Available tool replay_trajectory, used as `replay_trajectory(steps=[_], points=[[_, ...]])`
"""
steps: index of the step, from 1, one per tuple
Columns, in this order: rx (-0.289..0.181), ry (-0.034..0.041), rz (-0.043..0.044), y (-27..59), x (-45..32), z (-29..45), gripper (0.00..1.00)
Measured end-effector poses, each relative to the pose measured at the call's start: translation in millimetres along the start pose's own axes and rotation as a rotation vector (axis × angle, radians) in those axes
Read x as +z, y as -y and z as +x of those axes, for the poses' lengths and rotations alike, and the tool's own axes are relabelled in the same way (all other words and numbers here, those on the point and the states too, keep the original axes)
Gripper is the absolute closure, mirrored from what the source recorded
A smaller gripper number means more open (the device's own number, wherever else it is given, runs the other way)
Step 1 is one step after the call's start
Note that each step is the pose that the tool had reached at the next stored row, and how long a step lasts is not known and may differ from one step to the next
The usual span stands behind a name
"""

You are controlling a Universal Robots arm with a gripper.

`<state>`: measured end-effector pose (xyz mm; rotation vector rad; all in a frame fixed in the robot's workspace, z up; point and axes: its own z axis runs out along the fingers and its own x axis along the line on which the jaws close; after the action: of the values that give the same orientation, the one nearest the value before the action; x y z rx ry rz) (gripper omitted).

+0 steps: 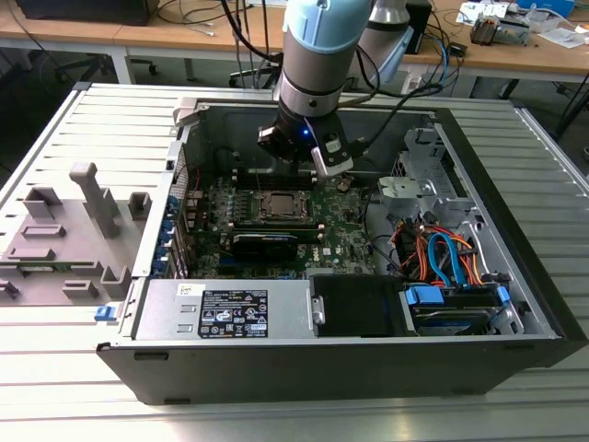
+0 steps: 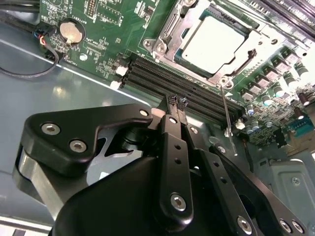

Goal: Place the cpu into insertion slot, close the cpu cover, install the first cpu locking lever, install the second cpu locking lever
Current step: 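Install the first cpu locking lever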

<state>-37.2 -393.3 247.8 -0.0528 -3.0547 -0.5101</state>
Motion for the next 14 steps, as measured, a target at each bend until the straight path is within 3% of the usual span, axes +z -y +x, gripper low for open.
replay_trajectory(steps=[6,14], points=[[-0.001,-0.0006,-0.0167,-1.2,-3.4,0.2,0.89],[-0.001,-0.0008,-0.0179,-1.0,-3.7,0.2,0.89]])
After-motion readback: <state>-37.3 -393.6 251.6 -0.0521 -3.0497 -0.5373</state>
